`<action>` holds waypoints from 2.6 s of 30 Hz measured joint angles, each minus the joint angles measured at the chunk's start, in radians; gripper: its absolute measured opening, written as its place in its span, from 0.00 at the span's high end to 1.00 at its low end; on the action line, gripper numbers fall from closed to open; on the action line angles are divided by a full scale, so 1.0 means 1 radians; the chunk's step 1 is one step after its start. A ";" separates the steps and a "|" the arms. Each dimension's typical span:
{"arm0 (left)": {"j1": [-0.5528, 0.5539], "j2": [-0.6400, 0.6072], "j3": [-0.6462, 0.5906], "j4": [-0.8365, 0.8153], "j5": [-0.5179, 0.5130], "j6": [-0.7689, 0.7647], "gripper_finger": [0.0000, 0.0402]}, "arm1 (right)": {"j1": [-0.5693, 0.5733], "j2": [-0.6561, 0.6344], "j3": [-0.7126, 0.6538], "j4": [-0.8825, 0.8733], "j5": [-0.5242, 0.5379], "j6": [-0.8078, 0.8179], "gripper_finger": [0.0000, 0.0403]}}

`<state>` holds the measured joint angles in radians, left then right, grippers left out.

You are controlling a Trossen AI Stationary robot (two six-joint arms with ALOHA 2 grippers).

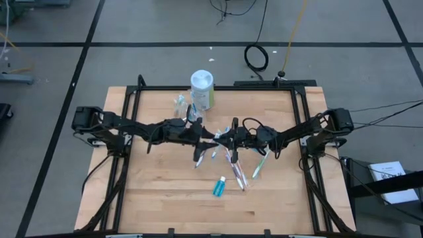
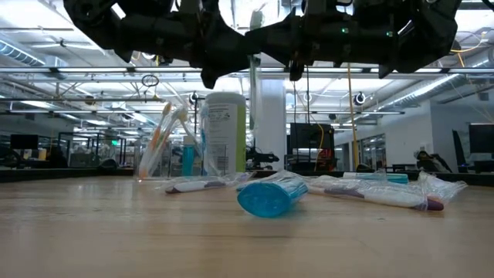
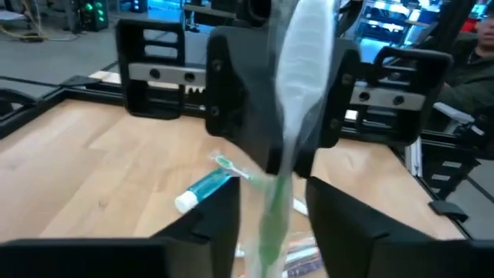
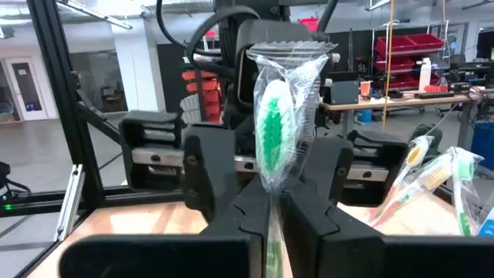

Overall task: Pick & Place toothbrushing station
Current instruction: Put the green toothbrush into the transparent organizer

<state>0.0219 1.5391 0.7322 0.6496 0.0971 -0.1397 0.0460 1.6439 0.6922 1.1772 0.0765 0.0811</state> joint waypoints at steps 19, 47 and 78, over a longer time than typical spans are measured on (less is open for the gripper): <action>0.013 0.000 0.000 -0.072 -0.076 -0.016 0.96 | -0.001 -0.003 0.000 -0.118 0.144 -0.044 0.75; 0.300 -0.154 0.002 -0.364 -0.539 -0.053 0.94 | 0.002 -0.133 -0.003 -1.010 0.157 0.295 0.56; 0.271 -0.019 -0.001 -0.379 -0.413 -0.106 0.93 | 0.002 -0.133 -0.003 -1.009 0.157 0.293 0.57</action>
<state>0.2932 1.5204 0.7311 0.2703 -0.3159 -0.2458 0.0475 1.5108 0.6891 0.1680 0.2337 0.3740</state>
